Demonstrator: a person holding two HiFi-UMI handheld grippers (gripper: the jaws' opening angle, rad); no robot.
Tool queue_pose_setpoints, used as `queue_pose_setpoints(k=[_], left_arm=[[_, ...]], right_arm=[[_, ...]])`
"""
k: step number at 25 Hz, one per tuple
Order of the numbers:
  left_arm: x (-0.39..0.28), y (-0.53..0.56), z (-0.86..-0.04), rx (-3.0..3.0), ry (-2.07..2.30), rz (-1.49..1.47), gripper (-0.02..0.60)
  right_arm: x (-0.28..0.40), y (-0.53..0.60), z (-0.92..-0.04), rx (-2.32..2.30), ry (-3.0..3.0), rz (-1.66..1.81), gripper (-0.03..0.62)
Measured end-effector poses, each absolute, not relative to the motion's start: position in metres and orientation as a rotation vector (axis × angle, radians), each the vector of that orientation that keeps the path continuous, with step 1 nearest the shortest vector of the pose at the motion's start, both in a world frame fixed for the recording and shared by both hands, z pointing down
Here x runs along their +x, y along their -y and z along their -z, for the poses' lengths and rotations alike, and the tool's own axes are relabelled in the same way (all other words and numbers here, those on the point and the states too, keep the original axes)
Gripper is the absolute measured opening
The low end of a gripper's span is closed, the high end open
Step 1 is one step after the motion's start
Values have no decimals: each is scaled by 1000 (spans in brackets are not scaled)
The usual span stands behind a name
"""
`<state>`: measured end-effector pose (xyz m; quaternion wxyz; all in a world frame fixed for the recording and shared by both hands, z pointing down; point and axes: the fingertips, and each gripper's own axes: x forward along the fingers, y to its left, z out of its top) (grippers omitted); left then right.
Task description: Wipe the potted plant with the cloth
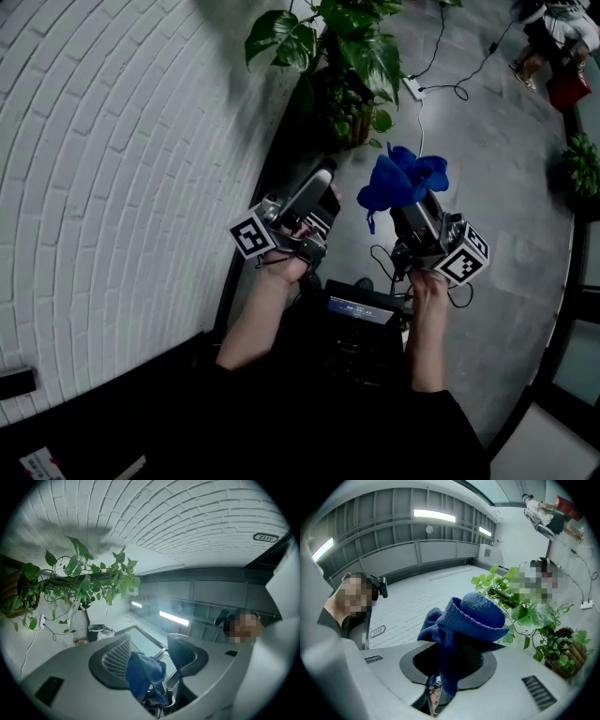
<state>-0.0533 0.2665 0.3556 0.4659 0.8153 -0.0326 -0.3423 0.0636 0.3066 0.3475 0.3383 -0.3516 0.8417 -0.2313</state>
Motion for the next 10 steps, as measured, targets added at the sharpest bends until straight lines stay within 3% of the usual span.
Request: queue_pose_setpoints(k=[10], left_arm=[[-52,-264,-355,2000,84,841,262]], right_arm=[[64,-303,-347,-911,-2192,614,106]])
